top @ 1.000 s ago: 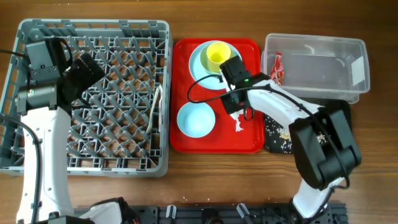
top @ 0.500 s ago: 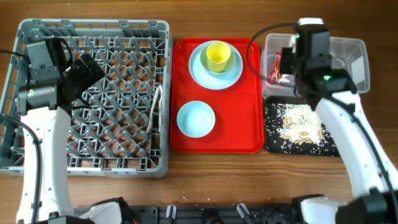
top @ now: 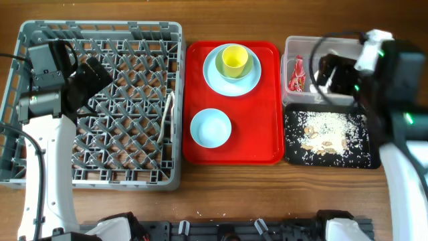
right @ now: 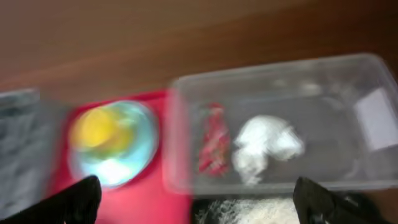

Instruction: Sort waste into correct bins and load items into the dishwasher rack

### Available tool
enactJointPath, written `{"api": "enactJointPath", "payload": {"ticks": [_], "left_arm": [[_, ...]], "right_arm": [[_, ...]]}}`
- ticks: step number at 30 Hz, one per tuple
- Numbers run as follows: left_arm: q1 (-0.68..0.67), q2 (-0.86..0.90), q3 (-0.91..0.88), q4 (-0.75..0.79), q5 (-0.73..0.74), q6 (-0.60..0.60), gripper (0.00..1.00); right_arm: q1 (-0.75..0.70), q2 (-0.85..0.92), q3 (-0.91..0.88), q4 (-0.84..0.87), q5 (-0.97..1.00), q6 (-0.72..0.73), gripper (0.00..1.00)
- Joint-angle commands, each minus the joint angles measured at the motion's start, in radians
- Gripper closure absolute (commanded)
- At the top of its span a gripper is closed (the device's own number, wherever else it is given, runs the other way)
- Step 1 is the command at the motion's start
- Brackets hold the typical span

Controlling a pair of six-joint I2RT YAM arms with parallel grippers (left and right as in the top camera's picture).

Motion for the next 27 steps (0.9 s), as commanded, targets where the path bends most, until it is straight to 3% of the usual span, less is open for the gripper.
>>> {"api": "enactJointPath", "payload": {"ticks": [1,4,12,21,27], "left_arm": [[0.004,0.0,0.006,0.004,0.001,-0.009,0.0],[0.004,0.0,0.006,0.004,0.001,-0.009,0.0],[0.004,0.0,0.006,0.004,0.001,-0.009,0.0],[0.004,0.0,0.006,0.004,0.001,-0.009,0.0],[0.004,0.0,0.006,0.004,0.0,-0.009,0.0]], "right_arm": [[-0.002,-0.134,0.001,-0.18,-0.152,-0.028,0.0],[-0.002,-0.242,0.001,-0.344,-0.132,-0.044,0.0],[-0.002,-0.263,0.001,-0.36,-0.117,-0.043,0.0],[-0.002,-0.128,0.001,-0.36,-0.117,-0.043,0.0],[-0.002,0.094,-0.002,-0.353,-0.116,-0.043,0.0]]}}
